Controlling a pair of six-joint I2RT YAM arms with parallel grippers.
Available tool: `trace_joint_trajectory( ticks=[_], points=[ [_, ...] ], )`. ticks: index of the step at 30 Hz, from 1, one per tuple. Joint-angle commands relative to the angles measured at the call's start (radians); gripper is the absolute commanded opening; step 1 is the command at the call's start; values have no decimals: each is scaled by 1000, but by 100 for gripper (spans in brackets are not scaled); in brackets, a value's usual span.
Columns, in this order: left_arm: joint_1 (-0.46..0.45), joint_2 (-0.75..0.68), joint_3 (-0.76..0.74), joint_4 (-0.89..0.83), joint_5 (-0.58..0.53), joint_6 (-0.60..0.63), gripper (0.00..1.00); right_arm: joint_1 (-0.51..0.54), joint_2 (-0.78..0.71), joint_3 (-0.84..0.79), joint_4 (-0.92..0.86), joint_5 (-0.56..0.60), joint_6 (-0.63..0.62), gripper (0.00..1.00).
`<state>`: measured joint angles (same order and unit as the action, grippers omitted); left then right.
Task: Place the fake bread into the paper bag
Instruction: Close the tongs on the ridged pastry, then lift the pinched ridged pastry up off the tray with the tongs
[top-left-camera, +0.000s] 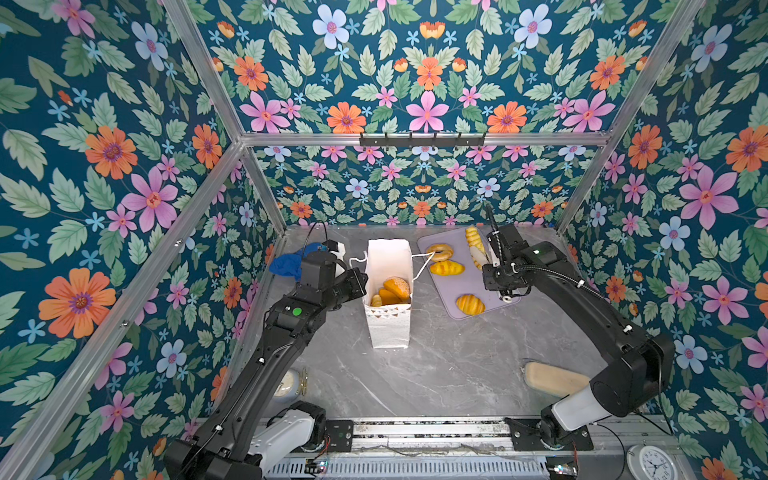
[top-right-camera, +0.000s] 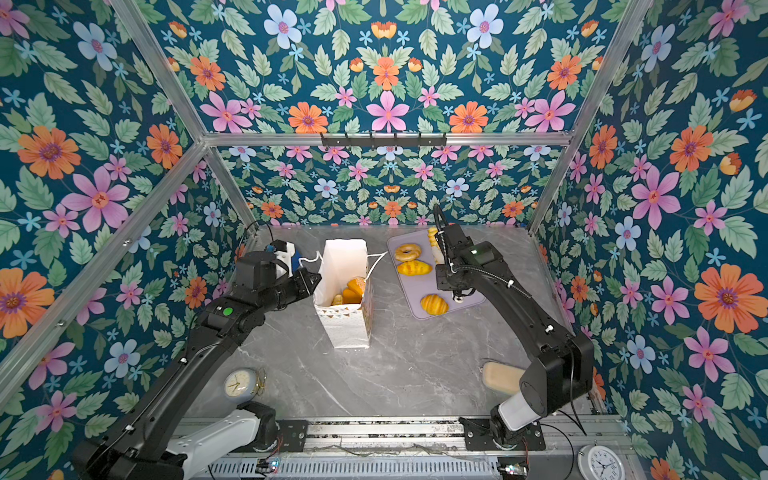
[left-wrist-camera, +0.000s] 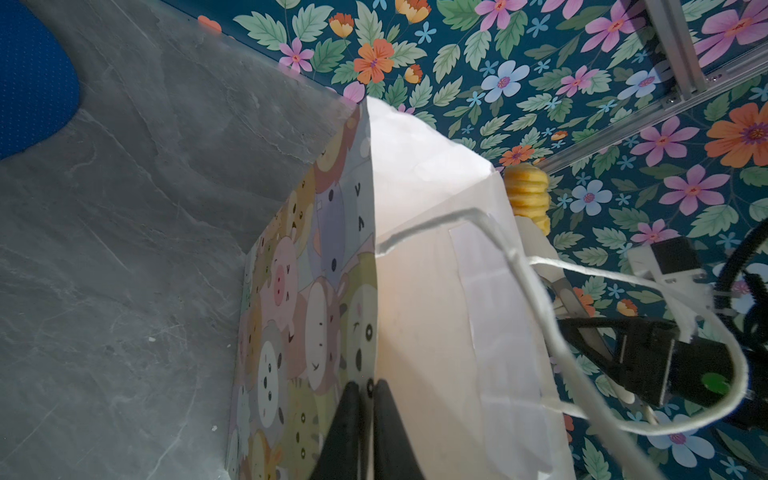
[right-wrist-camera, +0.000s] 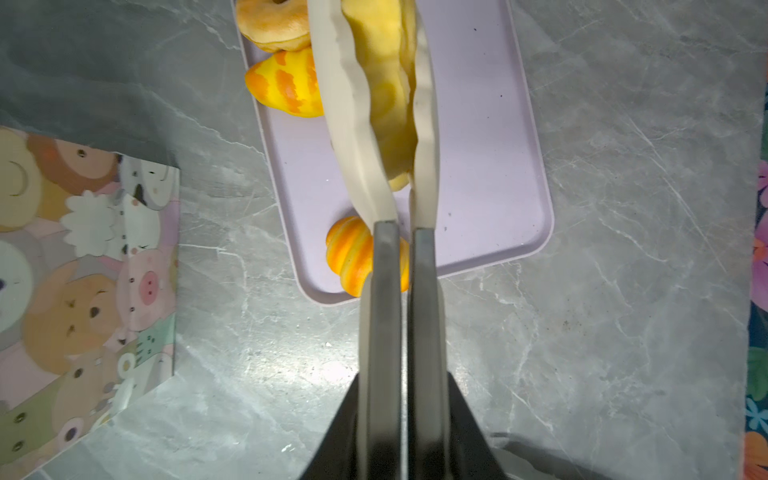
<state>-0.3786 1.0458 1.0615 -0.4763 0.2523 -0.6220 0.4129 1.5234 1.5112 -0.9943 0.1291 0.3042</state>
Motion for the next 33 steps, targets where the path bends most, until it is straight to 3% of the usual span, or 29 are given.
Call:
trace_joint_trajectory(
  ticks=[1,22,33],
  points=[
    [1,-3,5,4,-5,7,11,3,-28,8,21,-58,27,20],
    [1,-1,-11,25,-2,2,10,2,-177,40,23,-168,96,19],
    [1,-3,-20,40,5,-6,10,3,-255,29,46,-287,153,20]
  ],
)
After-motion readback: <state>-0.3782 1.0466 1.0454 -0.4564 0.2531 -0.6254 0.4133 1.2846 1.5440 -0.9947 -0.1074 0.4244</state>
